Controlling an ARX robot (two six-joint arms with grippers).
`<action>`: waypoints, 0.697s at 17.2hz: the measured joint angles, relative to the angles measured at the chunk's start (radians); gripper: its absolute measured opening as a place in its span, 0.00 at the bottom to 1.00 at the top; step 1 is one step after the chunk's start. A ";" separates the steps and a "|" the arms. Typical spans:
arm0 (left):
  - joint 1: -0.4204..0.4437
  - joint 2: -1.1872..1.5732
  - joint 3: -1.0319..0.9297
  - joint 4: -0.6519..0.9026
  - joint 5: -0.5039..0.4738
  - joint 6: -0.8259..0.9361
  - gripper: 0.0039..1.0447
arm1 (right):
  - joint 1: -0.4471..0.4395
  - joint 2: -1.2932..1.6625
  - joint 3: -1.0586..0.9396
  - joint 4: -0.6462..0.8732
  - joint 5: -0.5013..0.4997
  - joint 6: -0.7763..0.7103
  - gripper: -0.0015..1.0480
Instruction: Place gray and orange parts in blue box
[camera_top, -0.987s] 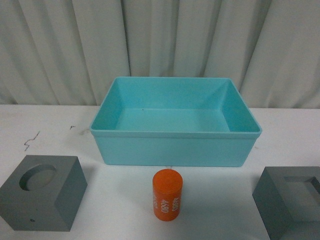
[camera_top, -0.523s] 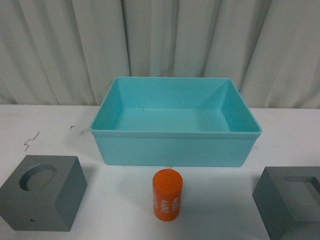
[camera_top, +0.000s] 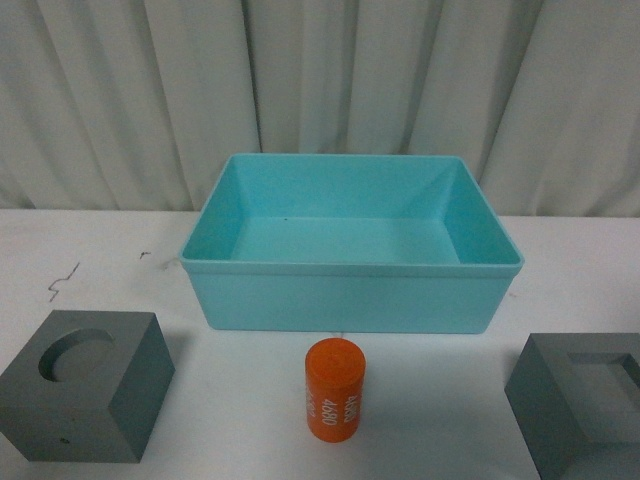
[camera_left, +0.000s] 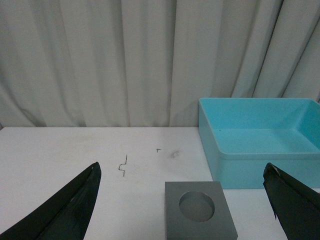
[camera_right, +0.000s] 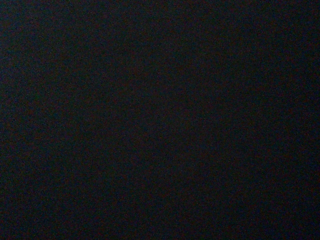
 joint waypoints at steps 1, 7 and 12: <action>0.000 0.000 0.000 0.000 0.000 0.000 0.94 | 0.000 0.000 0.000 0.000 0.000 0.000 0.02; 0.000 0.000 0.000 0.000 0.000 0.000 0.94 | 0.000 0.000 0.000 0.000 0.000 0.000 0.02; 0.000 0.000 0.000 0.000 0.000 0.000 0.94 | 0.000 0.000 0.000 0.000 0.000 0.000 0.02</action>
